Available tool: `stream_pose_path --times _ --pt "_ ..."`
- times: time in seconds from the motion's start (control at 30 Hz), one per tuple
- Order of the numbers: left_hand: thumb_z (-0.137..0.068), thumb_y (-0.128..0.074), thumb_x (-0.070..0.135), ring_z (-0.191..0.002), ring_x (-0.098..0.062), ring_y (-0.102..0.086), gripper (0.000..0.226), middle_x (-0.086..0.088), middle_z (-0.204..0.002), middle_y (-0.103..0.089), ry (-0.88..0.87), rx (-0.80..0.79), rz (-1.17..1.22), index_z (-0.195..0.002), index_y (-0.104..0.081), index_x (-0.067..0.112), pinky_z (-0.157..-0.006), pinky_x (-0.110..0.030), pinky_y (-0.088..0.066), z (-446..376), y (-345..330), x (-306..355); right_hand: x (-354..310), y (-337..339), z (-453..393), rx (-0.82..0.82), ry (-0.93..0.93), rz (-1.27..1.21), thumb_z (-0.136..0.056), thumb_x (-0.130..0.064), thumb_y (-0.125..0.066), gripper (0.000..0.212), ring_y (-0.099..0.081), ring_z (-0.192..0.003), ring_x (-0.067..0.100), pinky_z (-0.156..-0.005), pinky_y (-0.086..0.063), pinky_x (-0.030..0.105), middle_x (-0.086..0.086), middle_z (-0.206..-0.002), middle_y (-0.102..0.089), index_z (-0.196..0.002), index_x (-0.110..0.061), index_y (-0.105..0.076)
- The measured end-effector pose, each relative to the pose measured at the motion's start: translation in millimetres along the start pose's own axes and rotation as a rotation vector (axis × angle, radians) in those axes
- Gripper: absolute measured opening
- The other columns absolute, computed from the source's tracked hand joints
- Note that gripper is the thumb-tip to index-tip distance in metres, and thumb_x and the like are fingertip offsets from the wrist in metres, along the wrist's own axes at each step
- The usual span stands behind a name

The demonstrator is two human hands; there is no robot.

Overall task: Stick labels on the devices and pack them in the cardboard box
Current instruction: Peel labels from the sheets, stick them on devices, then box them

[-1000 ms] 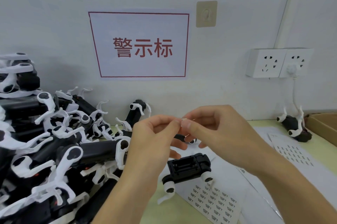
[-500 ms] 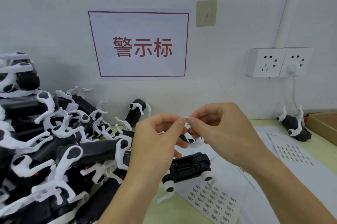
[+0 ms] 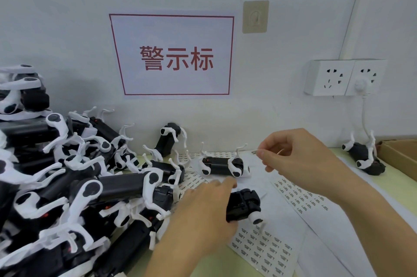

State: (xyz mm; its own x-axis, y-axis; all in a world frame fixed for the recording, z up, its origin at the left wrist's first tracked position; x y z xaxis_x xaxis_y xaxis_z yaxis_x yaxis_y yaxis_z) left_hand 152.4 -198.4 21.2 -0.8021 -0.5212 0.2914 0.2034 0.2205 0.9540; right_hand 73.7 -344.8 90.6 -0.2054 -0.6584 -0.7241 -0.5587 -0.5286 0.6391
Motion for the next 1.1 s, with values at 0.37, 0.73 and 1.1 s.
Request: stream_pose_path --times 0.37,0.73,1.1 --pt "-0.089 -0.067 0.040 -0.067 -0.012 -0.070 0.028 0.008 -0.091 -0.067 0.113 0.133 0.543 -0.112 -0.053 0.033 -0.068 -0.036 -0.059 -5 6 -8 0 -1 0 -0.048 0.061 0.011 -0.090 -0.031 -0.067 0.016 -0.069 -0.072 0.009 -0.059 -0.044 0.016 -0.013 -0.072 -0.071 -0.074 -0.029 -0.068" --pt "-0.092 -0.070 0.027 -0.086 -0.018 -0.074 0.043 -0.004 -0.097 -0.076 0.166 0.146 1.200 -0.117 -0.059 0.061 -0.072 -0.034 -0.057 -7 12 -13 -19 -9 6 -0.107 0.237 -0.028 -0.089 -0.029 -0.067 0.014 -0.061 -0.072 0.008 -0.067 -0.047 0.020 -0.006 -0.074 -0.067 -0.075 -0.030 -0.070" --pt "-0.071 -0.072 0.026 -0.087 -0.025 -0.074 0.051 -0.006 -0.097 -0.076 0.067 0.138 1.390 -0.113 -0.065 0.054 -0.066 -0.030 -0.051 -7 19 -8 -33 -3 13 0.029 0.345 0.135 -0.086 -0.027 -0.071 0.013 -0.051 -0.071 0.001 -0.065 -0.039 0.011 -0.008 -0.072 -0.055 -0.073 -0.031 -0.068"
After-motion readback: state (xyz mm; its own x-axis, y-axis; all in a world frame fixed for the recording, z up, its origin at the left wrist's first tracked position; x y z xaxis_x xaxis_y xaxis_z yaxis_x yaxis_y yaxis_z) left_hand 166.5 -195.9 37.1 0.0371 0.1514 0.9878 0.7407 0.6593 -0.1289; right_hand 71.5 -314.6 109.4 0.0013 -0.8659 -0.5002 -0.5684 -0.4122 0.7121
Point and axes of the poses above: each hand's wrist, its own z-axis away from the middle knuckle, its own y-axis out of the back of the hand, x = y × z, the point moved 6 cm from there along -z, towards the middle knuckle
